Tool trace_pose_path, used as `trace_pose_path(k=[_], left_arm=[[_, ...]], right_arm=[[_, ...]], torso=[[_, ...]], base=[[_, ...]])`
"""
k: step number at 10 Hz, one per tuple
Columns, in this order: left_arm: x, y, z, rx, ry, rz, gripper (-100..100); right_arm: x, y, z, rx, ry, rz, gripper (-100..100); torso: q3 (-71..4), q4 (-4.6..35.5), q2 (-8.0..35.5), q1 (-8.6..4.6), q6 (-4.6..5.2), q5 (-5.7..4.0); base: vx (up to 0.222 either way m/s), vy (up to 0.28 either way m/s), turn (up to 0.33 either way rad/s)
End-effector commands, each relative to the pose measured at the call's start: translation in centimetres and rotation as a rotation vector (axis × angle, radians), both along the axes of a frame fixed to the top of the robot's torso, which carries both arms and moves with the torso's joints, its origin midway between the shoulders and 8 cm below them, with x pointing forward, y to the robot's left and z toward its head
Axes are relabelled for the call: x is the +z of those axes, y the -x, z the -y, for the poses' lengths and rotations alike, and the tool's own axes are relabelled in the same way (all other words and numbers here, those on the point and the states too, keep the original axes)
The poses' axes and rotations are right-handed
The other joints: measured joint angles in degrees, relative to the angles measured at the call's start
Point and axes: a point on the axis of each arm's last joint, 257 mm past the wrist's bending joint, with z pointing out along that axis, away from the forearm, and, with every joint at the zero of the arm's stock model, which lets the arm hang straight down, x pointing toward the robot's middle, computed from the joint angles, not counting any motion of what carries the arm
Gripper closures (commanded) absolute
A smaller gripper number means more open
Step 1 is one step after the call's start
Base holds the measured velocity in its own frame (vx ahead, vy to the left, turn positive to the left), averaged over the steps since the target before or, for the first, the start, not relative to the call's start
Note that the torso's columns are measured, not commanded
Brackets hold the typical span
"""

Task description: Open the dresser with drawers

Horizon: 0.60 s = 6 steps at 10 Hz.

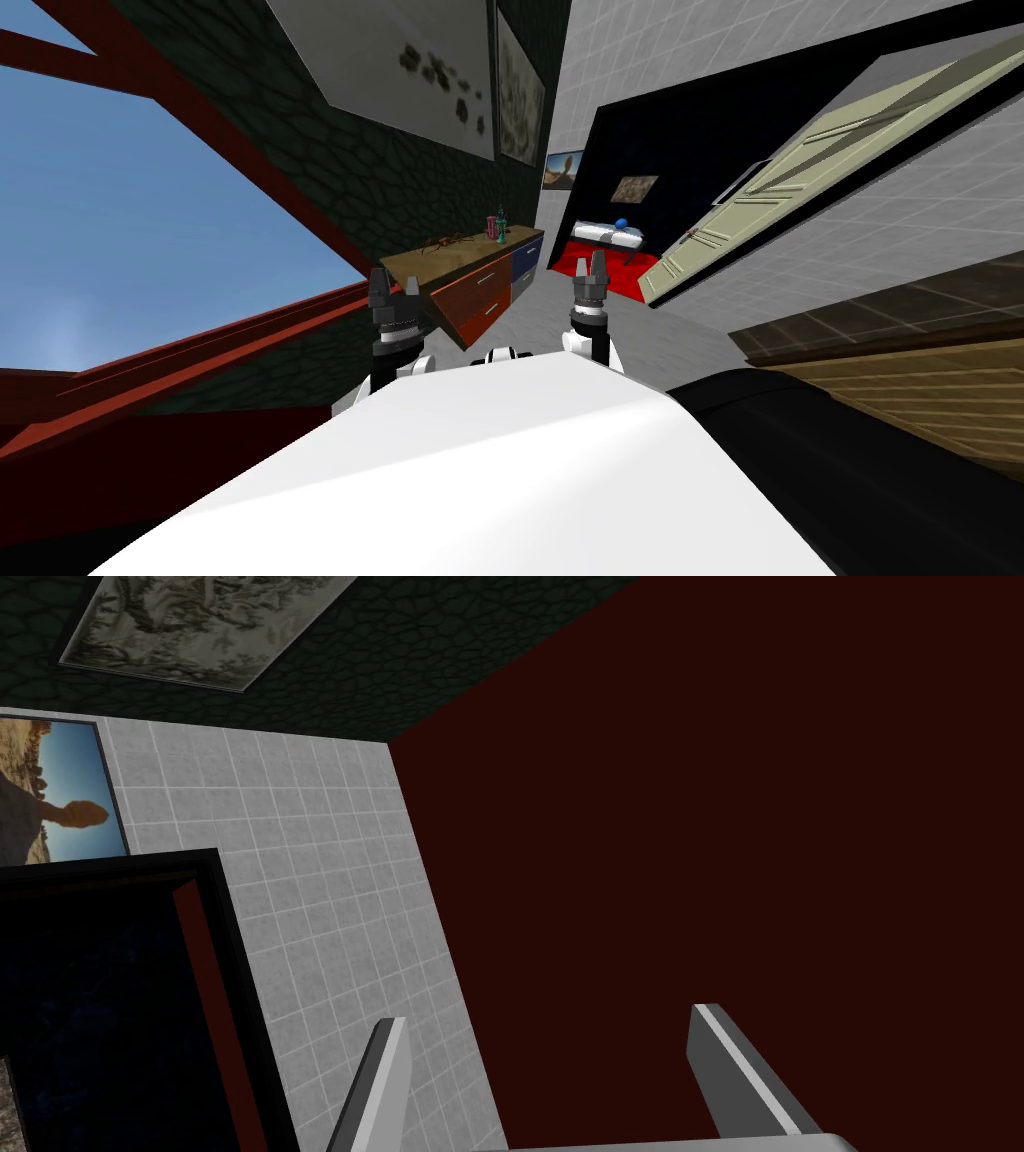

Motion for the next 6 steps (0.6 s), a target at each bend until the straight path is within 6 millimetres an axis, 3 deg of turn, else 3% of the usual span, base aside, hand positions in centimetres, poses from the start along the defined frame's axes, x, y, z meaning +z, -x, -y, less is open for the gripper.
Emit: trace_pose_path(k=[1, 6], left_arm=[[-1.1, -0.7, 0.2, -0.024, -0.033, -0.038, -100], [-6.3, -4.2, -1.0, -0.046, -0.025, -0.190, -100]], right_arm=[[0.0, 0.0, 0.0, 0.000, 0.000, 0.000, 0], [0.0, 0.0, 0.0, 0.000, 0.000, 0.000, 0]], torso=[[-0.27, 0.16, 0.12, 0.01, 0.00, 0.00], [-0.37, 0.21, 0.11, 0.08, -0.02, 0.02]], base=[[0.068, -0.054, 0.092], [0.147, -0.140, 0.211]])
